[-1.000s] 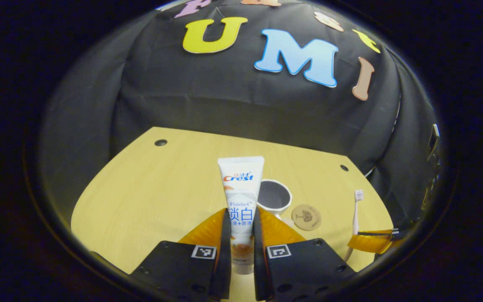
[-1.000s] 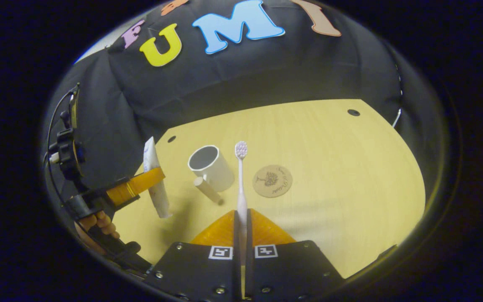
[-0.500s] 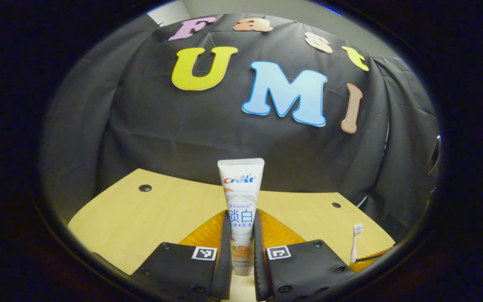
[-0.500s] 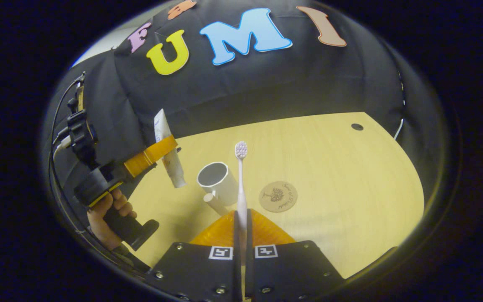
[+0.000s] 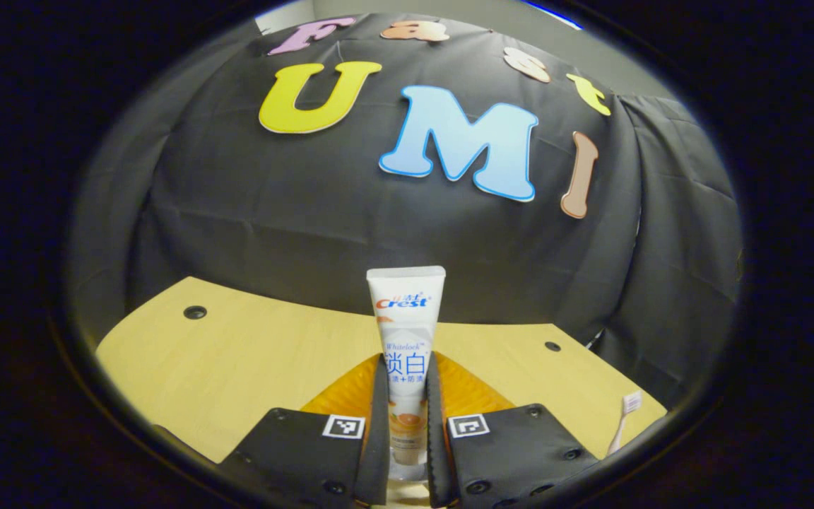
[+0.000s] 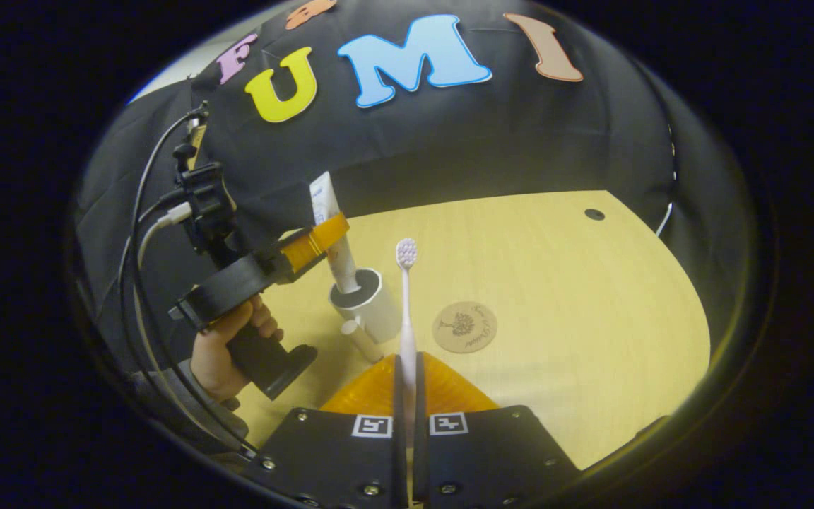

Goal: Put the toothbrush and toothpaste on the desktop into the cup, then pick up the cup and place it on the coaster on the desktop.

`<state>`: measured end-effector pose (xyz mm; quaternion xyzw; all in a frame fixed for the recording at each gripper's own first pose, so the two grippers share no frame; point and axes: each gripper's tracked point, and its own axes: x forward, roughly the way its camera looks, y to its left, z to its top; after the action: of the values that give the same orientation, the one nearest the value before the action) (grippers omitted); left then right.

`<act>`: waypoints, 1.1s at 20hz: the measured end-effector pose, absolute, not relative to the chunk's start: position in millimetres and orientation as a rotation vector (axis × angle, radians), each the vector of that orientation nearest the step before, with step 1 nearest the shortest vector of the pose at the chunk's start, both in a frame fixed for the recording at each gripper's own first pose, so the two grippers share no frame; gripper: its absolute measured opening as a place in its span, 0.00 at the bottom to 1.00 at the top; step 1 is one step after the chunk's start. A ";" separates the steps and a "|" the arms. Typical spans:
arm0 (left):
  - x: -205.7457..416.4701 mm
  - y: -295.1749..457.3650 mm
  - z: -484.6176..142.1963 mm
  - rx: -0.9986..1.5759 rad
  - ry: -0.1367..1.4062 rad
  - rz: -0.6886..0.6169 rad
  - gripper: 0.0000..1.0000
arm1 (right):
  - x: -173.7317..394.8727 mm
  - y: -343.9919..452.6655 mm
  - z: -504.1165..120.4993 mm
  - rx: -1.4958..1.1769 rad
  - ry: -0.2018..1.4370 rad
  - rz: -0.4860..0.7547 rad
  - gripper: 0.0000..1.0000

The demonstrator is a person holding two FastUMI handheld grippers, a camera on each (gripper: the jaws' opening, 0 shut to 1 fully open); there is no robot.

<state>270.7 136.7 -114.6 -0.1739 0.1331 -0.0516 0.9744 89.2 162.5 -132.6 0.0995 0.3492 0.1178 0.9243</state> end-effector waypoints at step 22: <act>206.9 142.5 -143.4 -0.330 0.426 -0.077 0.90 | 125.4 181.3 -103.3 0.203 0.603 0.312 0.05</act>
<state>206.9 142.5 -143.4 -0.1629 0.2102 -0.0379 0.9632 125.4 181.3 -103.3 0.0992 0.2954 0.1526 0.9379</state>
